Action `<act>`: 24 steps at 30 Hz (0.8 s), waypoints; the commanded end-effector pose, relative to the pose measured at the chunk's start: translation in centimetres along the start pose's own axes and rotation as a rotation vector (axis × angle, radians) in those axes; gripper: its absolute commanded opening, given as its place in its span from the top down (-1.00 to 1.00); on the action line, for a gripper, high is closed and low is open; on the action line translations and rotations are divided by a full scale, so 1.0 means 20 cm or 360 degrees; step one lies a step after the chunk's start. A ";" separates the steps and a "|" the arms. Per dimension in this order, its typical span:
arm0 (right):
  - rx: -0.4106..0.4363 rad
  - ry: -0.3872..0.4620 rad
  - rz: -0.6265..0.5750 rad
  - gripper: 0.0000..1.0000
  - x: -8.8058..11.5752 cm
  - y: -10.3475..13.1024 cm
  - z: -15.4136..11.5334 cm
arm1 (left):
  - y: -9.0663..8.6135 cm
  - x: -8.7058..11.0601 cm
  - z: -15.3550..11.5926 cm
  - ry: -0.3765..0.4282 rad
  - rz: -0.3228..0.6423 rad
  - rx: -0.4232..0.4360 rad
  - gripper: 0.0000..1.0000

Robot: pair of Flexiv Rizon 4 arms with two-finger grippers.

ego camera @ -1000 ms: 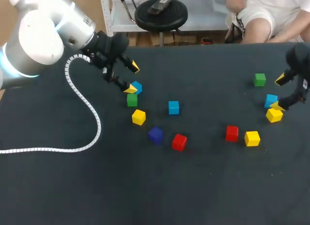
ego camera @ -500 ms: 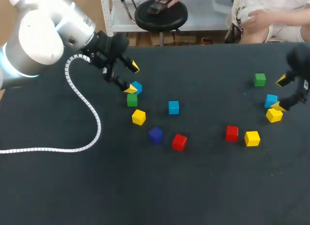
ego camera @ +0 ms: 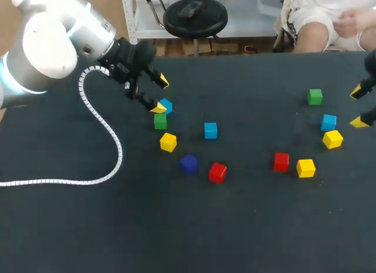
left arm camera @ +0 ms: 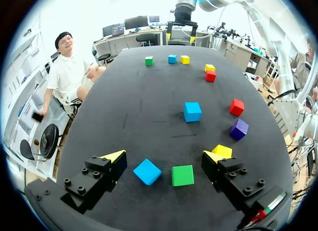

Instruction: Place the blue cubes, place green cubes on the blue cubes, place the yellow cubes on the green cubes, then place the red cubes on the yellow cubes, and place purple cube on the red cubes.

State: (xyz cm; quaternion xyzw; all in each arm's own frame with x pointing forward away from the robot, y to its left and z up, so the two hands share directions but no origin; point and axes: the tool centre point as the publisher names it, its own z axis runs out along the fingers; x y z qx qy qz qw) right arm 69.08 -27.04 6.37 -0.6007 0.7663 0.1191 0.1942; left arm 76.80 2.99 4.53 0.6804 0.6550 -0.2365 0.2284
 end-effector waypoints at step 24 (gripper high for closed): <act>0.0010 -0.0063 0.0155 -1.00 0.01 -0.19 0.33 | 0.00 0.00 0.00 0.0000 0.0002 0.0003 -1.00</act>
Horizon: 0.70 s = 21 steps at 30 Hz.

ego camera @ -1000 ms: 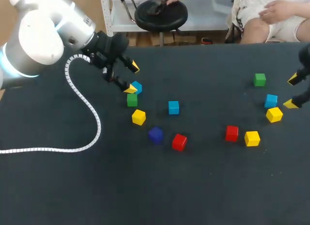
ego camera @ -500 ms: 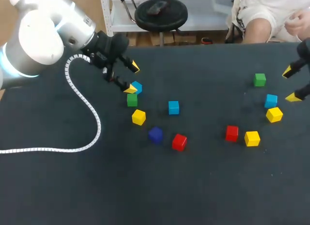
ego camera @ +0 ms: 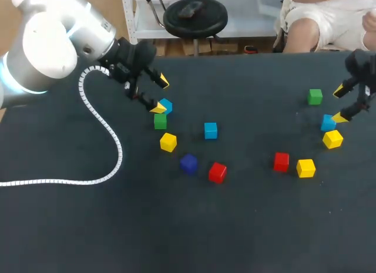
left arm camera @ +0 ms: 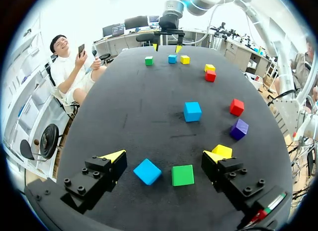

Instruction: Place the blue cubes, place green cubes on the blue cubes, place the yellow cubes on the green cubes, then place the red cubes on the yellow cubes, and place purple cube on the red cubes.

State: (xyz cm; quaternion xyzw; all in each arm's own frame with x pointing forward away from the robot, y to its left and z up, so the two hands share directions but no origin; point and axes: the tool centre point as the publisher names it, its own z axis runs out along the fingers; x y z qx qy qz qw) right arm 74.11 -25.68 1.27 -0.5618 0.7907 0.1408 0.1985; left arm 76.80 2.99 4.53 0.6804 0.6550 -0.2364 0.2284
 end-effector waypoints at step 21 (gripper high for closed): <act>-0.0031 -0.0067 -0.0078 -0.65 0.02 -0.03 0.09 | 0.00 0.00 0.00 0.0000 0.0002 0.0003 -1.00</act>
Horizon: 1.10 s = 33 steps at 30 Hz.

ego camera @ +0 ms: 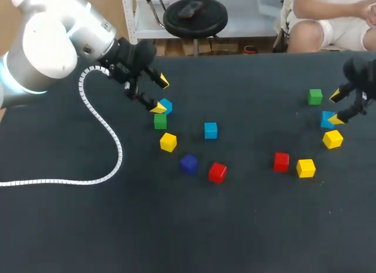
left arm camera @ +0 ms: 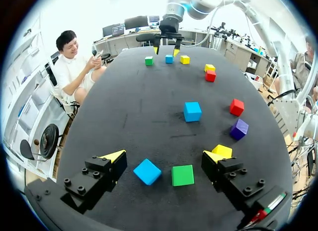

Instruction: Place the blue cubes, place green cubes on the blue cubes, place the yellow cubes on the green cubes, then place the red cubes on the yellow cubes, and place purple cube on the red cubes.

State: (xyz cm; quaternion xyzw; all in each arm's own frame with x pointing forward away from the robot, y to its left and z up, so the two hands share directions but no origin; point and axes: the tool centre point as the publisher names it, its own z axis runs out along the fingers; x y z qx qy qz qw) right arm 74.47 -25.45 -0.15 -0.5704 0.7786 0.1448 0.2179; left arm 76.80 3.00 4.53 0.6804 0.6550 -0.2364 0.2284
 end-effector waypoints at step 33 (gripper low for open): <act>-0.0286 0.0016 -0.0237 1.00 0.02 0.10 0.03 | 0.00 0.00 0.00 0.0000 0.0002 0.0003 -1.00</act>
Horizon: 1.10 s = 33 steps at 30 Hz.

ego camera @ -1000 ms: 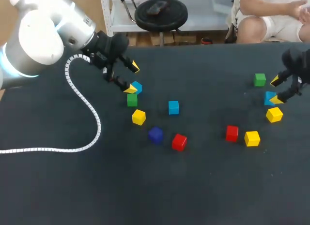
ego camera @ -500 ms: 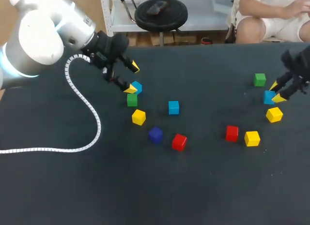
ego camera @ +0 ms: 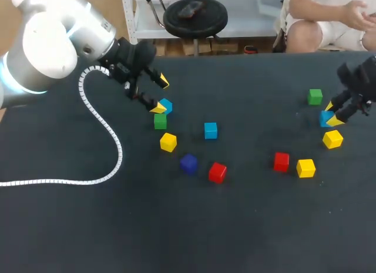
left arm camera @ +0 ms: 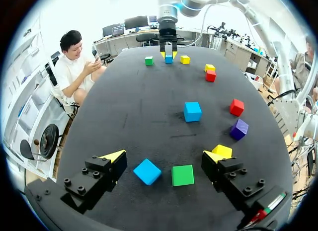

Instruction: Place the blue cubes, place green cubes on the blue cubes, place the yellow cubes on the green cubes, then place the red cubes on the yellow cubes, and place purple cube on the red cubes.

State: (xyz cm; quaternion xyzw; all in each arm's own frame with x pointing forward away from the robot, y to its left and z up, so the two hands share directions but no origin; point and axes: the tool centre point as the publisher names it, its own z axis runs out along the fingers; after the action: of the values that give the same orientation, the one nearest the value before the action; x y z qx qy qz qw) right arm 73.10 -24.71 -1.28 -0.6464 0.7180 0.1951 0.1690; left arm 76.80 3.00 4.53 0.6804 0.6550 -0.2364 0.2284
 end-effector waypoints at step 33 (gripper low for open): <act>0.0068 -0.0078 0.0010 1.00 -0.49 0.31 -0.15 | 0.00 0.00 0.00 0.0000 0.0002 0.0003 -1.00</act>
State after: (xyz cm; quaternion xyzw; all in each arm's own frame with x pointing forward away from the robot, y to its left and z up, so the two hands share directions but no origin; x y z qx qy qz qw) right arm 69.24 -17.41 5.81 -0.6351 0.7197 0.2068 0.1893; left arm 76.80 3.00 4.53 0.6804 0.6550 -0.2365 0.2284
